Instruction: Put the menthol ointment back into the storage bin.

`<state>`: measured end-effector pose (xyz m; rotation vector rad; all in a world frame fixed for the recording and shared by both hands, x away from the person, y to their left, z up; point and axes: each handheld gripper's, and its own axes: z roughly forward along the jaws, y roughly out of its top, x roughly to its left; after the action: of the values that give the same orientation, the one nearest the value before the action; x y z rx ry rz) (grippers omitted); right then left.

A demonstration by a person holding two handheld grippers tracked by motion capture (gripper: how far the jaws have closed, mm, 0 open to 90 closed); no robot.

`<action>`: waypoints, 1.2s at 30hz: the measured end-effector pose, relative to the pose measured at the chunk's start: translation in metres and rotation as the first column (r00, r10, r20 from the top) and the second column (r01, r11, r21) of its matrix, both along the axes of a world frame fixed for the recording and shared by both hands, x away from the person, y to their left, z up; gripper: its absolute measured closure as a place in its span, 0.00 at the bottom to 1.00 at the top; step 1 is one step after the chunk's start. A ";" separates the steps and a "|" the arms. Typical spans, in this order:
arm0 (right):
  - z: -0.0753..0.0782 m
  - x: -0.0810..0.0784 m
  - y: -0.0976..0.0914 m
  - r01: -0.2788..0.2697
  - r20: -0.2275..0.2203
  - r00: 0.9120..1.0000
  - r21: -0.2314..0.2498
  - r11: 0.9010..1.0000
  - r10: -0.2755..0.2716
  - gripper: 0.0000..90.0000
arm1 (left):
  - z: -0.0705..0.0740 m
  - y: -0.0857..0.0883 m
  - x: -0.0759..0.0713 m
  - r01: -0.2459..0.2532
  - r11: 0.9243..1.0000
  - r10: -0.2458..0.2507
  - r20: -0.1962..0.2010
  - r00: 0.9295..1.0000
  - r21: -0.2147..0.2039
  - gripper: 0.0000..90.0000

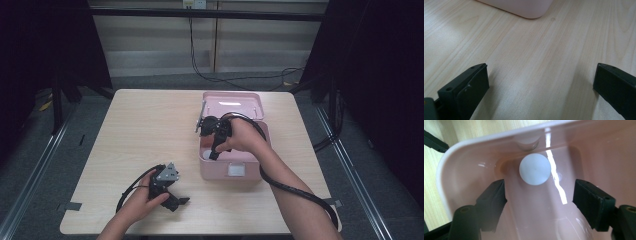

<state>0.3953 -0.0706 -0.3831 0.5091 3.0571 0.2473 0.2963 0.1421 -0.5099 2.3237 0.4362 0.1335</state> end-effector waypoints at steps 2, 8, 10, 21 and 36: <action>0.002 0.000 -0.002 0.003 -0.002 1.000 -0.006 1.000 -0.003 0.27 | 0.000 0.000 0.000 0.001 1.000 -0.001 0.000 1.000 0.000 0.00; 0.006 -0.001 -0.007 0.008 -0.004 1.000 -0.002 1.000 -0.008 0.23 | 0.000 0.000 0.000 0.000 1.000 0.000 0.000 1.000 0.001 0.00; 0.009 -0.002 -0.010 0.015 -0.006 1.000 -0.001 1.000 -0.015 0.21 | 0.000 0.000 0.000 0.000 1.000 0.000 0.000 1.000 0.000 0.00; 0.030 -0.008 -0.025 0.032 0.013 0.999 0.024 0.999 -0.032 0.21 | 0.000 0.000 0.000 0.001 1.000 -0.001 0.000 1.000 0.000 0.00; 0.053 -0.019 -0.053 0.066 0.013 0.998 0.040 0.997 -0.066 0.21 | 0.000 0.000 0.000 0.000 1.000 0.000 0.002 1.000 0.004 0.00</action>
<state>0.3765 -0.1241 -0.3300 0.6066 3.0209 0.3085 0.2962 0.1421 -0.5098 2.3272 0.4355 0.1367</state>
